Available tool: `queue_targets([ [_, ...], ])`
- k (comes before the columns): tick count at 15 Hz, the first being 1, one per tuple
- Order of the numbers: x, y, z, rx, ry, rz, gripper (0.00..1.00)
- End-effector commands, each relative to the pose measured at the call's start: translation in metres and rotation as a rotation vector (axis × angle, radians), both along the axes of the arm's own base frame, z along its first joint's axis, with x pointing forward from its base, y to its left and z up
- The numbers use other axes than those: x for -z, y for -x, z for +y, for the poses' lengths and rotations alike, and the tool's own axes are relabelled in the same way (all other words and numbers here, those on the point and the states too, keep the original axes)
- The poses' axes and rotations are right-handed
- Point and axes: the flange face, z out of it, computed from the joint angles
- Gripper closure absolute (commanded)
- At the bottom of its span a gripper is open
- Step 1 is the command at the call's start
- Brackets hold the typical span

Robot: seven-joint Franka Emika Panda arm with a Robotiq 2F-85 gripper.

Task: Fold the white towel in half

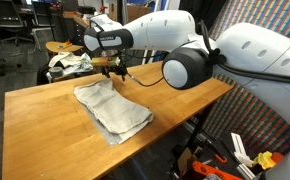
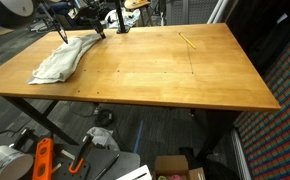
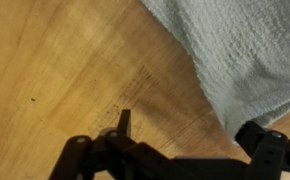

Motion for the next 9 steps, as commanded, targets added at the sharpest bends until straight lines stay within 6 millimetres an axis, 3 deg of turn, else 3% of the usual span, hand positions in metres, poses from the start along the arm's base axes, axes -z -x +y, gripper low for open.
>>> queue_targets([
  [1,-0.016,-0.003,0.000,-0.001,-0.023,-0.022,0.00],
  [9,-0.100,-0.015,0.017,-0.086,-0.131,-0.195,0.00],
])
